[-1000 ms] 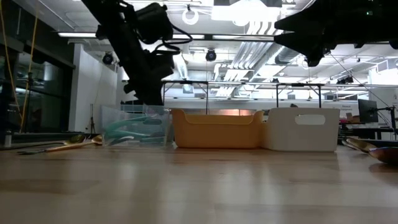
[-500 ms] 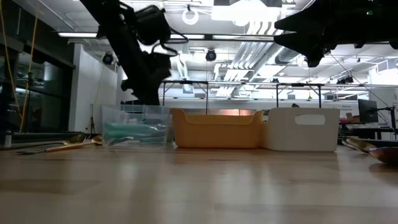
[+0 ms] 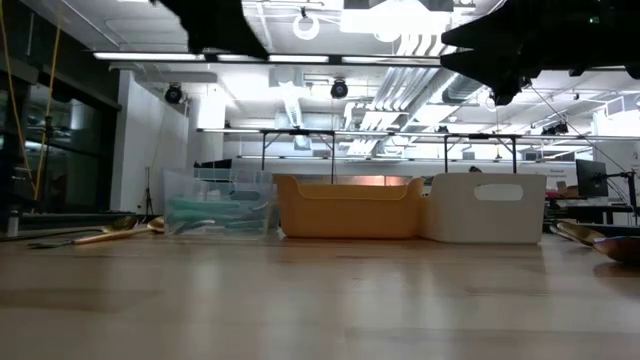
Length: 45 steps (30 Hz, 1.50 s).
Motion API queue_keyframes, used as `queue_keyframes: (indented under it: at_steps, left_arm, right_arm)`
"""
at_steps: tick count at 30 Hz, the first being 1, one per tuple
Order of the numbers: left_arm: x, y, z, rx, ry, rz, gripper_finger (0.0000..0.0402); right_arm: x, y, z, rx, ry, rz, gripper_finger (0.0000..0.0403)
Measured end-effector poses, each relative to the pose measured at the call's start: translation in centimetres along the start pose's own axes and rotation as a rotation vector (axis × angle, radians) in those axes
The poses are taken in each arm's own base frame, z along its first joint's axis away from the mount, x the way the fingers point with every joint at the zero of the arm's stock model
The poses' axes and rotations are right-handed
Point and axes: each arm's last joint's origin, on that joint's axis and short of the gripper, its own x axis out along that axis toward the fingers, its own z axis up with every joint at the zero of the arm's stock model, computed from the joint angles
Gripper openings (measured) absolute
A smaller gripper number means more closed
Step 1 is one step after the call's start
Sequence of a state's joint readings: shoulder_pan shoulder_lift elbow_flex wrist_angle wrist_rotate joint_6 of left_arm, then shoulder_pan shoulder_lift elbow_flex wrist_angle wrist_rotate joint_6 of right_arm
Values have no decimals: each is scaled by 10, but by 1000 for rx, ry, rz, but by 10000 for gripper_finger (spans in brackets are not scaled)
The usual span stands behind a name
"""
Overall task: Sort silverware by color (type)
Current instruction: Put the gold color spoon in the green bin
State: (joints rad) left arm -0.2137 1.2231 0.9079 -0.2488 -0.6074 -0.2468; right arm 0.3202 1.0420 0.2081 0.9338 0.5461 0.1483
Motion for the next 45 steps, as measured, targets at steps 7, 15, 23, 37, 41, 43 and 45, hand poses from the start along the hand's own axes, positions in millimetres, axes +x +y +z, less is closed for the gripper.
queue_keyframes:
  at_steps: [7, 15, 23, 37, 41, 43, 45]
  left_arm:
    - [-10, -27, -40, 81, -176, -27, 0]
    - [-22, 9, -72, -12, -359, -258, 0]
    - [-31, 44, -105, -17, -571, -375, 0]
    - [-31, 55, -113, -34, -610, -375, 0]
    - [-31, 55, -113, -48, -607, -378, 0]
    - [-31, 55, -113, -48, -607, -378, 0]
    - [-31, 55, -113, -48, -607, -378, 0]
  right_arm:
    - [0, 1, -1, -3, 10, 29, 177]
    - [0, 3, -1, -15, 19, 86, 177]
    - [0, 2, -1, -61, 12, 85, 177]
    - [0, 2, 0, -101, 1, 80, 177]
    - [0, 2, 0, -101, 2, 80, 177]
    - [0, 2, 0, -101, 1, 80, 177]
    - [0, 2, 0, -101, 2, 80, 177]
